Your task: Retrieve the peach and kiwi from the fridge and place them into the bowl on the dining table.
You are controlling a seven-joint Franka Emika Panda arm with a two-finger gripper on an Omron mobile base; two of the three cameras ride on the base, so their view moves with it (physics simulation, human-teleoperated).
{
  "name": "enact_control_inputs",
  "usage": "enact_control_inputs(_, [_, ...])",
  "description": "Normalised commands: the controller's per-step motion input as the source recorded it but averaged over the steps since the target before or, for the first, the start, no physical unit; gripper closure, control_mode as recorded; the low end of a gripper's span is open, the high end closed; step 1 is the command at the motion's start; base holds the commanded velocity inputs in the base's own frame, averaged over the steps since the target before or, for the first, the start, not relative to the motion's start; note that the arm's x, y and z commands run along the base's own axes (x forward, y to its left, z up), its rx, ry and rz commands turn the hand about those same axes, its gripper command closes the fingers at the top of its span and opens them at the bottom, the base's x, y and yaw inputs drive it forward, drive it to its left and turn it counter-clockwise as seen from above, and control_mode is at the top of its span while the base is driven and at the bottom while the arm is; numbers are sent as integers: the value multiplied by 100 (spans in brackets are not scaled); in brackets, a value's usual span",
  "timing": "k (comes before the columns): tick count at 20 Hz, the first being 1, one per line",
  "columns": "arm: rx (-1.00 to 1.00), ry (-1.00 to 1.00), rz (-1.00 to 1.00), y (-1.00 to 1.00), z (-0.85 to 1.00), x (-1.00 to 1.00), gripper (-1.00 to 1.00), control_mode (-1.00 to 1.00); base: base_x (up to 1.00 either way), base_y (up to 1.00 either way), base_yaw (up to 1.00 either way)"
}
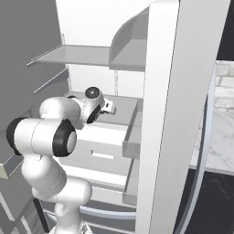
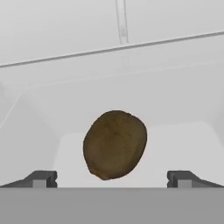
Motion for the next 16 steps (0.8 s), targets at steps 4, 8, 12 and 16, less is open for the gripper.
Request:
enact_control_inputs(4, [0, 3, 0, 0, -18, 37, -100, -100, 0, 0, 0])
enact_control_inputs(8, [0, 0, 0, 0, -14, 38, -100, -100, 0, 0, 0])
enact_control_inputs(12, [0, 0, 0, 0, -17, 36, -100, -100, 0, 0, 0])
enact_control_inputs(16, [0, 2, 0, 0, -28, 23, -100, -100, 0, 0, 0])
